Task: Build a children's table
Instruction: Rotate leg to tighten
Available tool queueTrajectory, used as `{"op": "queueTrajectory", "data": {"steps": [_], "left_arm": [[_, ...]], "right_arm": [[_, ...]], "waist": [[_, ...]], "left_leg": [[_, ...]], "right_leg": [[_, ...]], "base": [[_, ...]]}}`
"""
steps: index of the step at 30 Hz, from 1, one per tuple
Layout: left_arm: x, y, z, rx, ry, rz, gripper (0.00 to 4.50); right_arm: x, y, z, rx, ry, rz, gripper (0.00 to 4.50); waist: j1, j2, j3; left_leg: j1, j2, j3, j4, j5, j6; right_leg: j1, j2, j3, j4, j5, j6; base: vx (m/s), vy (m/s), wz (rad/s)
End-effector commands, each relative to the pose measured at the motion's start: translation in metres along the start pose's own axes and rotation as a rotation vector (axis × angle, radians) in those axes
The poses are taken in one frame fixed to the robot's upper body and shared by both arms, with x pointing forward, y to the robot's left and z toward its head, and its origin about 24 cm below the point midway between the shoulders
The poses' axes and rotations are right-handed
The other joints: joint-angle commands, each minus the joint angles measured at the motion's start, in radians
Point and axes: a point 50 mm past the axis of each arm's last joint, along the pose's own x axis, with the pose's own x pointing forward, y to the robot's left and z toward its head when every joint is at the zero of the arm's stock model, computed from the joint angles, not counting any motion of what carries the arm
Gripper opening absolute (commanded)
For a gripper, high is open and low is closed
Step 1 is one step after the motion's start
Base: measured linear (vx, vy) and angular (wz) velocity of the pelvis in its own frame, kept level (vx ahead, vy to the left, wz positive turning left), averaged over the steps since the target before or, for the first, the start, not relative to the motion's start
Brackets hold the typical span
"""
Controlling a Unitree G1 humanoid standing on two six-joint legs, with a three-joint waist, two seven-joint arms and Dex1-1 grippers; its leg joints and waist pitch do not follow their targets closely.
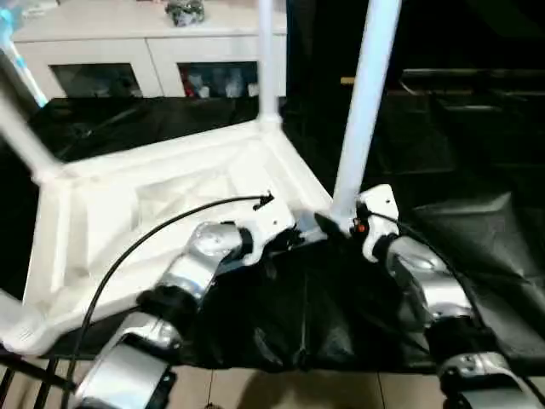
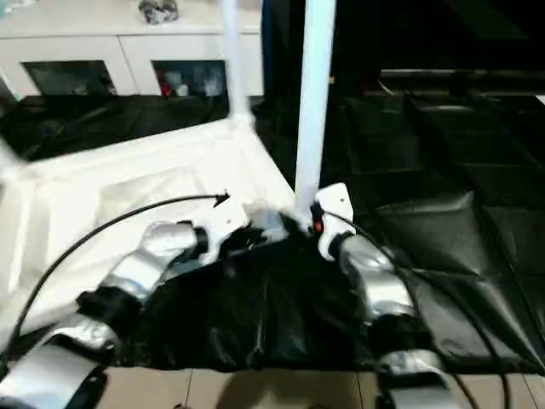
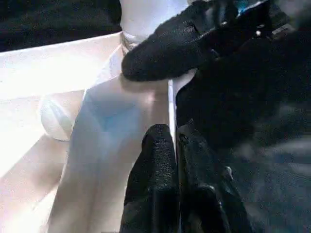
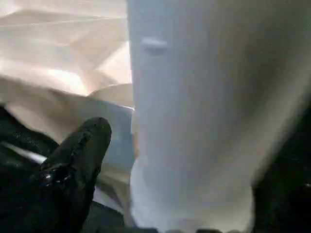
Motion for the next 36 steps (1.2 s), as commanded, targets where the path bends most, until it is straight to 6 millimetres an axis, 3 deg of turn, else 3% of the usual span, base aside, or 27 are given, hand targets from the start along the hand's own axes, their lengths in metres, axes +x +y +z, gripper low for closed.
{"op": "queueTrajectory", "data": {"steps": [1,3,4,6,15,16,19,30,36], "left_arm": [[-0.005,-0.003,0.008,0.04,-0.073,-0.076,0.0],[-0.01,-0.001,0.005,0.046,-0.065,-0.093,0.0],[-0.015,0.001,0.003,0.05,-0.059,-0.105,0.0],[-0.02,0.003,0.002,0.056,-0.052,-0.121,0.0],[-0.038,0.007,-0.005,0.064,-0.035,-0.191,0.0],[-0.04,0.007,-0.006,0.064,-0.031,-0.198,0.0],[-0.043,0.007,-0.008,0.064,-0.021,-0.211,0.0],[-0.044,0.007,-0.011,0.061,-0.01,-0.219,0.0],[-0.03,0.013,-0.009,0.04,0.019,-0.074,0.0]], "right_arm": [[-0.008,0.008,-0.003,-0.019,0.027,0.169,4.32],[-0.013,0.009,-0.003,-0.033,0.035,0.232,4.32],[-0.016,0.009,-0.003,-0.036,0.04,0.279,4.07],[-0.02,0.009,-0.003,-0.037,0.045,0.319,3.98],[-0.028,0.008,0.0,-0.028,0.057,0.446,3.11],[-0.029,0.009,0.0,-0.029,0.059,0.461,3.06],[-0.03,0.009,0.0,-0.032,0.065,0.489,2.75],[-0.031,0.014,-0.003,-0.036,0.076,0.526,2.62],[-0.025,0.024,-0.014,0.019,0.068,0.392,2.62]], "waist": [[0.003,-0.017,-0.048],[0.007,-0.018,-0.05],[0.008,-0.016,-0.05],[0.007,-0.018,-0.052],[0.009,-0.017,-0.053],[0.008,-0.024,-0.053],[0.009,-0.019,-0.053],[0.01,-0.024,-0.052],[0.014,-0.021,-0.047]], "left_leg": [[0.003,0.027,-0.001,-0.058,-0.177,0.092],[0.002,0.027,-0.002,-0.056,-0.164,0.096],[0.001,0.028,-0.002,-0.057,-0.165,0.1],[-0.001,0.028,-0.001,-0.053,-0.151,0.103],[-0.001,0.029,-0.001,-0.051,-0.133,0.105],[-0.001,0.029,0.0,-0.05,-0.132,0.105],[0.0,0.03,-0.001,-0.051,-0.134,0.101],[0.0,0.029,0.0,-0.049,-0.124,0.101],[0.006,0.032,0.001,-0.053,-0.152,0.086]], "right_leg": [[0.052,-0.054,0.034,-0.081,-0.159,-0.231],[0.056,-0.051,0.034,-0.074,-0.121,-0.232],[0.053,-0.051,0.032,-0.073,-0.098,-0.239],[0.054,-0.053,0.032,-0.068,-0.07,-0.248],[0.054,-0.054,0.03,-0.063,-0.039,-0.271],[0.055,-0.053,0.029,-0.062,-0.034,-0.273],[0.054,-0.054,0.029,-0.06,-0.034,-0.275],[0.056,-0.053,0.03,-0.057,-0.015,-0.283],[0.05,-0.054,0.033,-0.066,-0.07,-0.267]], "base": [[0.0,0.0,0.0],[0.0,0.0,0.0],[0.0,0.0,0.0],[0.0,0.0,0.0],[0.0,0.0,0.0],[0.0,0.0,0.0],[0.0,0.0,0.0],[0.0,0.0,0.0],[0.0,0.0,0.0]]}}
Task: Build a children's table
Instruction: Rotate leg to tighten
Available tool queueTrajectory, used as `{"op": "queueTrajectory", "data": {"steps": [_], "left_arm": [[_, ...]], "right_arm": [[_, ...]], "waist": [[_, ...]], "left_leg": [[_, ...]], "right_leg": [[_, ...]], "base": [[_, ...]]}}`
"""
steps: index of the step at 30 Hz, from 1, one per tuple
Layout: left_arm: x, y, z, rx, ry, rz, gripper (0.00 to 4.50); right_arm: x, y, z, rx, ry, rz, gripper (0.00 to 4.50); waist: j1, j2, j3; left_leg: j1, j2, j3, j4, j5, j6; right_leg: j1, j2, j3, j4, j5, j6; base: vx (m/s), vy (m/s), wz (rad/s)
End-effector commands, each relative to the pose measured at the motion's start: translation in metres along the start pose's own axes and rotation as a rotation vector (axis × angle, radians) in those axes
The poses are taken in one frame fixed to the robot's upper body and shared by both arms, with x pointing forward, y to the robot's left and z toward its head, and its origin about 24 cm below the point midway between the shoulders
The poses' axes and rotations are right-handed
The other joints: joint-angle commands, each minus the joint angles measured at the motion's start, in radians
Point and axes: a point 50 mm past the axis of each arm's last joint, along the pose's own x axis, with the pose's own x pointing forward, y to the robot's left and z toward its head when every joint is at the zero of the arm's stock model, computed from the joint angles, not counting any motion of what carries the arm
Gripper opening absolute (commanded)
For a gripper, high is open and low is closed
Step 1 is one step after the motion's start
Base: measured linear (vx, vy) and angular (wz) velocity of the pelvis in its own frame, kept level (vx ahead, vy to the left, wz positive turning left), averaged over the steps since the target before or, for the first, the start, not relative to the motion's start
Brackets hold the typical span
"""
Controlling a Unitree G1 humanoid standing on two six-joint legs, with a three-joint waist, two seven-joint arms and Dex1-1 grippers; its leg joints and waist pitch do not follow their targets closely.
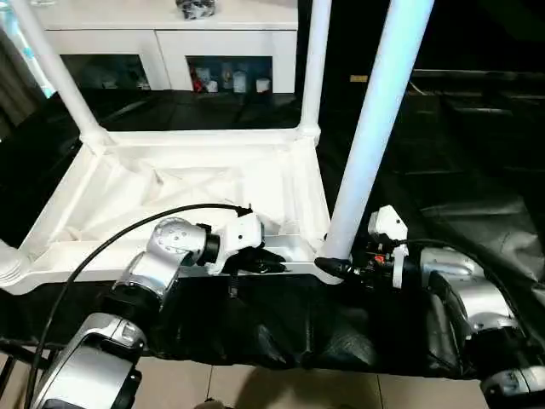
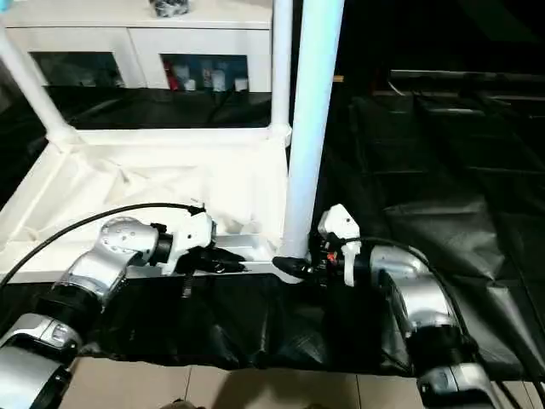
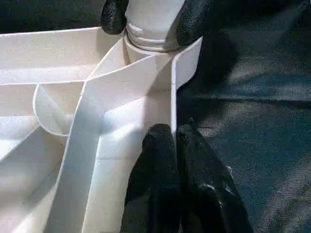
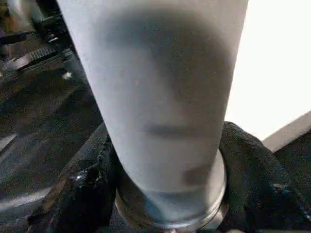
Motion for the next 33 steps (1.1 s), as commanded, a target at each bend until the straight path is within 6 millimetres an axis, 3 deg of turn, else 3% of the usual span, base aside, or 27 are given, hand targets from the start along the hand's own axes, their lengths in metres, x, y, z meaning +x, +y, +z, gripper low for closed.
{"op": "queueTrajectory", "data": {"steps": [1,5,6,10,12,13,16,18,23,25,29,33], "left_arm": [[0.005,0.012,0.004,-0.019,0.01,0.146,0.0],[0.029,0.01,0.017,-0.035,-0.028,0.205,0.0],[0.033,0.009,0.019,-0.036,-0.036,0.202,0.0],[0.064,0.002,0.037,-0.031,-0.064,0.241,0.0],[0.071,0.0,0.04,-0.023,-0.068,0.245,0.0],[0.075,-0.001,0.043,-0.017,-0.069,0.254,0.0],[0.08,-0.002,0.048,-0.011,-0.079,0.266,0.0],[0.078,-0.002,0.047,0.0,-0.078,0.267,0.0],[0.063,-0.002,0.038,0.023,-0.089,0.237,0.0],[0.053,-0.002,0.031,0.029,-0.074,0.212,0.0],[0.042,-0.002,0.022,0.038,-0.052,0.181,0.0],[0.028,0.0,0.015,0.046,-0.038,0.145,0.0]], "right_arm": [[0.014,0.01,-0.01,0.022,0.029,-0.023,2.62],[0.034,0.009,-0.013,0.093,0.003,-0.226,2.62],[0.038,0.009,-0.013,0.103,-0.004,-0.25,2.62],[0.065,0.012,-0.008,0.142,-0.033,-0.387,2.62],[0.072,0.013,-0.004,0.141,-0.035,-0.425,2.62],[0.078,0.014,-0.002,0.145,-0.035,-0.453,2.62],[0.087,0.019,0.004,0.137,-0.062,-0.454,2.62],[0.086,0.019,0.006,0.132,-0.083,-0.441,3.18],[0.068,0.009,0.007,0.101,-0.108,-0.375,3.67],[0.056,0.003,0.006,0.063,-0.087,-0.341,3.77],[0.041,-0.003,0.006,0.016,-0.063,-0.275,3.77],[0.026,-0.005,0.006,-0.019,-0.041,-0.167,3.77]], "waist": [[-0.006,-0.012,-0.05],[-0.017,-0.009,-0.046],[-0.019,-0.011,-0.046],[-0.034,-0.006,-0.044],[-0.035,-0.009,-0.047],[-0.038,-0.004,-0.048],[-0.036,-0.004,-0.052],[-0.035,-0.006,-0.052],[-0.034,-0.005,-0.053],[-0.033,-0.005,-0.058],[-0.028,-0.005,-0.061],[-0.022,-0.005,-0.059]], "left_leg": [[0.008,0.026,-0.002,-0.07,-0.207,0.053],[0.012,0.023,-0.007,-0.078,-0.272,0.009],[0.012,0.022,-0.007,-0.078,-0.265,0.006],[0.013,0.018,-0.008,-0.08,-0.281,0.004],[0.011,0.015,-0.008,-0.077,-0.27,0.014],[0.01,0.015,-0.007,-0.077,-0.255,0.016],[0.008,0.014,-0.006,-0.074,-0.225,0.03],[0.006,0.014,-0.005,-0.074,-0.219,0.04],[0.005,0.017,-0.006,-0.075,-0.222,0.051],[0.001,0.017,-0.005,-0.069,-0.182,0.069],[-0.004,0.017,-0.002,-0.062,-0.133,0.101],[-0.002,0.022,0.0,-0.061,-0.141,0.108]], "right_leg": [[0.051,-0.057,0.034,-0.078,-0.175,-0.246],[0.045,-0.059,0.038,-0.094,-0.331,-0.186],[0.044,-0.059,0.041,-0.095,-0.318,-0.182],[0.042,-0.054,0.041,-0.097,-0.307,-0.181],[0.046,-0.054,0.041,-0.097,-0.296,-0.178],[0.044,-0.054,0.043,-0.096,-0.279,-0.178],[0.047,-0.053,0.041,-0.094,-0.24,-0.182],[0.049,-0.053,0.041,-0.092,-0.227,-0.185],[0.05,-0.056,0.04,-0.094,-0.242,-0.184],[0.054,-0.053,0.04,-0.084,-0.144,-0.205],[0.057,-0.055,0.037,-0.076,-0.062,-0.238],[0.056,-0.053,0.034,-0.074,-0.068,-0.249]], "base": [[0.0,0.0,0.0],[0.0,0.0,0.0],[0.0,0.0,0.0],[0.0,0.0,0.0],[0.0,0.0,0.0],[0.0,0.0,0.0],[0.0,0.0,0.0],[0.0,0.0,0.0],[0.0,0.0,0.0],[0.0,0.0,0.0],[0.0,0.0,0.0],[0.0,0.0,0.0]]}}
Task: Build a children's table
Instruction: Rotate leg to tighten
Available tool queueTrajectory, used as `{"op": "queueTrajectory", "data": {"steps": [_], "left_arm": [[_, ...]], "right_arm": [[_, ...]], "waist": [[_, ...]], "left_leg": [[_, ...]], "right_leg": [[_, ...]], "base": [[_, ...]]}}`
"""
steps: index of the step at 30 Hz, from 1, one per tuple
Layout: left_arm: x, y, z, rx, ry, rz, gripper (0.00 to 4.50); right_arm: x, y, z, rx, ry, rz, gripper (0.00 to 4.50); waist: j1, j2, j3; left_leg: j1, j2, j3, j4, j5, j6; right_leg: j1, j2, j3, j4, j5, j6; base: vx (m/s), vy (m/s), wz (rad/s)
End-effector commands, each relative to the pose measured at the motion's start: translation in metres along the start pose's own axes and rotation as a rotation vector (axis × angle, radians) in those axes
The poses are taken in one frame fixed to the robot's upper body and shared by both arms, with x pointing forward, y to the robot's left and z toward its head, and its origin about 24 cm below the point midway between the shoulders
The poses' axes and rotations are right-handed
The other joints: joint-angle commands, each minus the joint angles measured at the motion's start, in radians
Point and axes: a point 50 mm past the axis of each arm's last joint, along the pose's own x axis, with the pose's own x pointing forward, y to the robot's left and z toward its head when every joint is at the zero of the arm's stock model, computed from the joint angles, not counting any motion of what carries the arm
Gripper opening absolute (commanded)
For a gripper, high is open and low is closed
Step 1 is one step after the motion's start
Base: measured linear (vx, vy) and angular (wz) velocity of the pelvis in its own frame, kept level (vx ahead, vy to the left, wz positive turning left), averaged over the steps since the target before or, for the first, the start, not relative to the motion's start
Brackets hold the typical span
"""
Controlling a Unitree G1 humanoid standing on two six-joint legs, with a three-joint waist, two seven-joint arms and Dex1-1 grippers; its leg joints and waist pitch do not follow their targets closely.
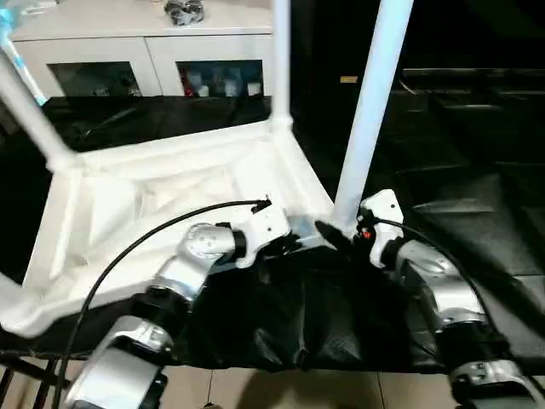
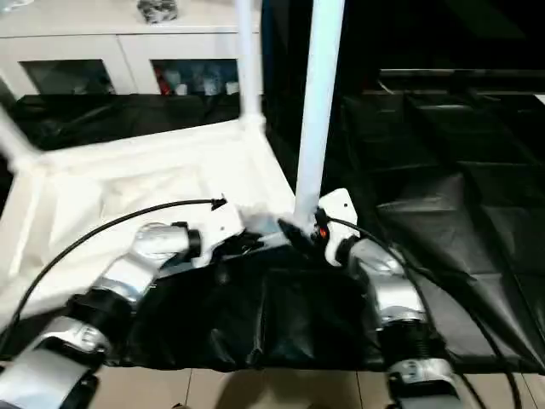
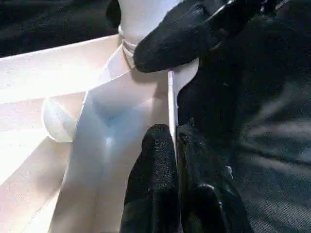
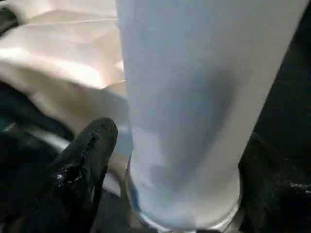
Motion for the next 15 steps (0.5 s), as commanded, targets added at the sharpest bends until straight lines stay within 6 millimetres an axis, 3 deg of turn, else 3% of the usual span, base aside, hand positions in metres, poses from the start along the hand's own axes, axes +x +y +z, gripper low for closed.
{"op": "queueTrajectory", "data": {"steps": [1,5,15], "left_arm": [[-0.002,-0.002,0.004,0.035,-0.038,-0.049,0.0],[-0.011,0.0,0.002,0.033,-0.04,-0.094,0.0],[-0.028,0.002,-0.005,0.036,-0.016,-0.229,0.0]], "right_arm": [[0.001,0.012,0.001,-0.027,-0.003,0.149,3.77],[-0.006,0.012,0.0,-0.035,0.016,0.223,3.41],[-0.014,0.018,-0.002,-0.042,0.043,0.376,2.7]], "waist": [[0.005,-0.016,-0.052],[0.009,-0.017,-0.052],[0.019,-0.016,-0.053]], "left_leg": [[0.001,0.024,-0.003,-0.055,-0.142,0.108],[0.002,0.025,-0.001,-0.053,-0.149,0.105],[0.004,0.027,-0.002,-0.054,-0.143,0.097]], "right_leg": [[0.057,-0.053,0.032,-0.07,-0.067,-0.25],[0.056,-0.053,0.031,-0.065,-0.044,-0.268],[0.056,-0.055,0.032,-0.061,-0.038,-0.272]], "base": [[0.0,0.0,0.0],[0.0,0.0,0.0],[0.0,0.0,0.0]]}}
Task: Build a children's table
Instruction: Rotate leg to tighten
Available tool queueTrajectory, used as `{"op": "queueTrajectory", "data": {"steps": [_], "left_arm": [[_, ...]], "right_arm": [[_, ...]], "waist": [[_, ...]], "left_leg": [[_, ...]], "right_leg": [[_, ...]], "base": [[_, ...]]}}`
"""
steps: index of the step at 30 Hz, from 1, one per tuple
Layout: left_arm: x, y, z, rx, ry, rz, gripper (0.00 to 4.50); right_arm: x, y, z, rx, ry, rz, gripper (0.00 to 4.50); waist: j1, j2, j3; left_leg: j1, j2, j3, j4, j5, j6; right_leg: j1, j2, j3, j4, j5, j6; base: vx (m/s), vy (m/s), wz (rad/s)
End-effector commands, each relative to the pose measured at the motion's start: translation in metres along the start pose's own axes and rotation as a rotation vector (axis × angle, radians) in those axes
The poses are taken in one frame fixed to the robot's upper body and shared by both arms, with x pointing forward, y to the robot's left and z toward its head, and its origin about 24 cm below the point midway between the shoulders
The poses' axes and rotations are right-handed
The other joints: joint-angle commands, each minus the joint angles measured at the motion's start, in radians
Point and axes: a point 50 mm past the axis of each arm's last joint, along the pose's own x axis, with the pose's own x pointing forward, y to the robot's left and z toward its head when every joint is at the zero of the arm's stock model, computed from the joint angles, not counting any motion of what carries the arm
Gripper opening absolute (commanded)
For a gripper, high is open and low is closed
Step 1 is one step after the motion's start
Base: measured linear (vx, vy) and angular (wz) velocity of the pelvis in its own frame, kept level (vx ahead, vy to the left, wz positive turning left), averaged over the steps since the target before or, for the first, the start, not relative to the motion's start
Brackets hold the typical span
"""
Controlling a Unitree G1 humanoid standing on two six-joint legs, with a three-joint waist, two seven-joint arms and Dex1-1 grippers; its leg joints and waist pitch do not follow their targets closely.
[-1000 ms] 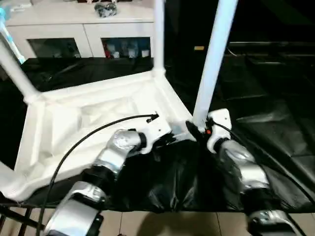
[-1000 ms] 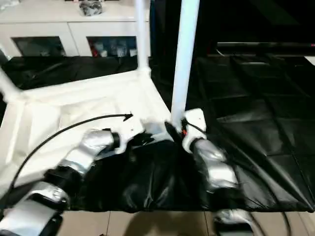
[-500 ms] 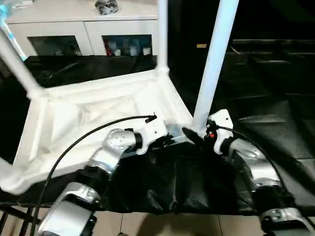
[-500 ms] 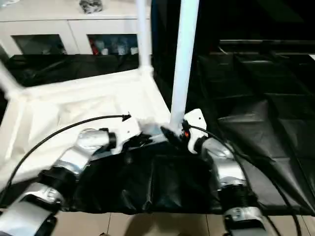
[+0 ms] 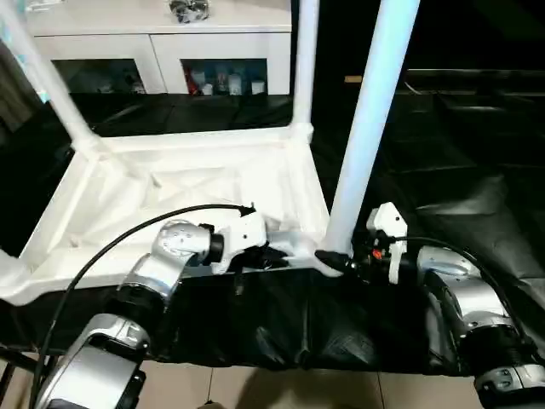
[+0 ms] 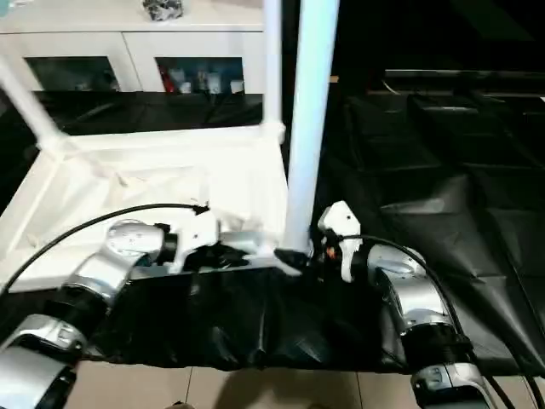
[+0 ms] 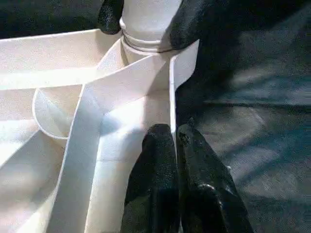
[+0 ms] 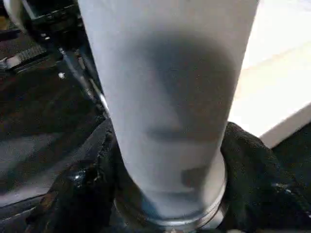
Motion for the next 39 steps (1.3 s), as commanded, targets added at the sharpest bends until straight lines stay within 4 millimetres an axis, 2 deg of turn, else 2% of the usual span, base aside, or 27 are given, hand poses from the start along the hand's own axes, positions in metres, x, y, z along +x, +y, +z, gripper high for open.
{"op": "queueTrajectory", "data": {"steps": [1,6,9,11,14,15,16,18,19,20,22,23,25,29,31,32,33,35,37,39], "left_arm": [[0.001,0.001,0.006,0.036,-0.01,-0.033,0.0],[0.0,0.002,0.006,0.035,-0.012,-0.041,0.0],[0.003,0.006,0.007,0.029,-0.014,0.014,0.0],[0.005,0.008,0.008,0.023,-0.01,0.052,0.0],[0.008,0.012,0.009,0.013,-0.002,0.106,0.0],[0.014,0.015,0.011,-0.009,-0.004,0.171,0.0],[0.018,0.016,0.013,-0.019,-0.011,0.201,0.0],[0.023,0.017,0.016,-0.029,-0.019,0.226,0.0],[0.028,0.018,0.019,-0.034,-0.026,0.247,0.0],[0.04,0.019,0.026,-0.052,-0.043,0.295,0.0],[0.045,0.019,0.029,-0.062,-0.052,0.314,0.0],[0.055,0.019,0.036,-0.07,-0.06,0.344,0.0],[0.06,0.018,0.038,-0.069,-0.063,0.349,0.0],[0.075,0.013,0.049,-0.036,-0.075,0.338,0.0],[0.075,0.012,0.049,-0.018,-0.079,0.327,0.0],[0.071,0.012,0.048,-0.009,-0.08,0.323,0.0],[0.069,0.013,0.047,-0.007,-0.08,0.322,0.0],[0.065,0.013,0.044,-0.007,-0.073,0.319,0.0],[0.058,0.013,0.039,-0.002,-0.068,0.299,0.0],[0.054,0.012,0.036,0.0,-0.068,0.283,0.0]], "right_arm": [[0.008,0.008,0.0,0.002,-0.004,0.071,2.69],[0.009,0.011,0.001,-0.001,-0.008,0.093,2.63],[0.009,0.014,-0.002,0.011,-0.009,0.074,2.63],[0.01,0.013,-0.004,0.023,-0.012,0.032,2.63],[0.015,0.01,-0.004,0.023,-0.022,-0.058,2.63],[0.023,0.006,-0.003,0.038,-0.028,-0.185,2.63],[0.028,0.006,-0.003,0.059,-0.04,-0.229,2.63],[0.034,0.006,-0.003,0.085,-0.046,-0.281,2.63],[0.039,0.006,-0.003,0.102,-0.049,-0.329,2.63],[0.053,0.007,-0.002,0.149,-0.06,-0.411,2.63],[0.059,0.008,-0.001,0.168,-0.064,-0.442,2.63],[0.072,0.013,0.002,0.181,-0.068,-0.455,2.63],[0.079,0.016,0.004,0.17,-0.064,-0.455,2.63],[0.098,0.024,0.012,0.126,-0.059,-0.451,2.63],[0.099,0.025,0.013,0.112,-0.06,-0.438,2.63],[0.094,0.023,0.013,0.127,-0.074,-0.436,3.19],[0.092,0.021,0.013,0.136,-0.08,-0.435,3.33],[0.086,0.017,0.011,0.128,-0.077,-0.439,3.39],[0.074,0.011,0.008,0.095,-0.065,-0.444,3.7],[0.067,0.007,0.006,0.079,-0.061,-0.442,3.78]], "waist": [[0.003,-0.012,-0.055],[0.004,-0.013,-0.055],[0.004,-0.013,-0.056],[0.005,-0.014,-0.054],[0.002,-0.012,-0.049],[0.002,-0.007,-0.049],[-0.005,-0.009,-0.046],[-0.009,-0.011,-0.048],[-0.012,-0.01,-0.047],[-0.014,-0.01,-0.049],[-0.022,-0.009,-0.05],[-0.023,-0.009,-0.051],[-0.023,-0.007,-0.053],[-0.022,-0.005,-0.052],[-0.022,-0.006,-0.051],[-0.022,-0.004,-0.051],[-0.022,-0.007,-0.052],[-0.022,-0.006,-0.052],[-0.021,-0.008,-0.053],[-0.021,-0.007,-0.056]], "left_leg": [[0.004,0.026,-0.001,-0.059,-0.147,0.093],[0.004,0.025,-0.001,-0.059,-0.147,0.09],[0.004,0.026,-0.001,-0.058,-0.139,0.092],[0.004,0.025,-0.001,-0.059,-0.149,0.089],[0.006,0.025,-0.003,-0.065,-0.187,0.063],[0.008,0.025,-0.004,-0.067,-0.197,0.055],[0.01,0.023,-0.006,-0.072,-0.225,0.028],[0.009,0.022,-0.008,-0.073,-0.227,0.018],[0.009,0.022,-0.008,-0.074,-0.227,0.018],[0.008,0.02,-0.008,-0.072,-0.22,0.016],[0.008,0.019,-0.008,-0.071,-0.205,0.012],[0.007,0.017,-0.008,-0.069,-0.197,0.019],[0.006,0.016,-0.006,-0.067,-0.183,0.03],[0.005,0.017,-0.006,-0.067,-0.179,0.038],[0.005,0.016,-0.006,-0.067,-0.191,0.041],[0.005,0.017,-0.007,-0.069,-0.196,0.042],[0.005,0.018,-0.006,-0.068,-0.196,0.043],[0.005,0.018,-0.006,-0.068,-0.199,0.045],[0.004,0.018,-0.006,-0.066,-0.183,0.053],[0.003,0.018,-0.006,-0.064,-0.167,0.06]], "right_leg": [[0.057,-0.055,0.032,-0.063,-0.041,-0.273],[0.058,-0.055,0.032,-0.063,-0.039,-0.275],[0.058,-0.054,0.032,-0.061,-0.027,-0.274],[0.058,-0.054,0.032,-0.065,-0.051,-0.268],[0.054,-0.057,0.033,-0.075,-0.136,-0.248],[0.053,-0.057,0.033,-0.076,-0.159,-0.243],[0.052,-0.057,0.035,-0.082,-0.218,-0.223],[0.052,-0.056,0.036,-0.083,-0.231,-0.209],[0.05,-0.055,0.037,-0.084,-0.226,-0.209],[0.052,-0.055,0.036,-0.082,-0.209,-0.209],[0.051,-0.054,0.036,-0.081,-0.179,-0.217],[0.053,-0.053,0.036,-0.08,-0.162,-0.218],[0.054,-0.053,0.036,-0.079,-0.128,-0.223],[0.054,-0.055,0.036,-0.081,-0.13,-0.22],[0.054,-0.054,0.036,-0.082,-0.137,-0.219],[0.055,-0.054,0.036,-0.082,-0.141,-0.218],[0.055,-0.054,0.037,-0.081,-0.139,-0.218],[0.054,-0.055,0.037,-0.081,-0.135,-0.219],[0.057,-0.055,0.036,-0.078,-0.102,-0.227],[0.059,-0.055,0.036,-0.073,-0.065,-0.237]], "base": [[0.0,0.0,0.0],[0.0,0.0,0.0],[0.0,0.0,0.0],[0.0,0.0,0.0],[0.0,0.0,0.0],[0.0,0.0,0.0],[0.0,0.0,0.0],[0.0,0.0,0.0],[0.0,0.0,0.0],[0.0,0.0,0.0],[0.0,0.0,0.0],[0.0,0.0,0.0],[0.0,0.0,0.0],[0.0,0.0,0.0],[0.0,0.0,0.0],[0.0,0.0,0.0],[0.0,0.0,0.0],[0.0,0.0,0.0],[0.0,0.0,0.0],[0.0,0.0,0.0]]}}
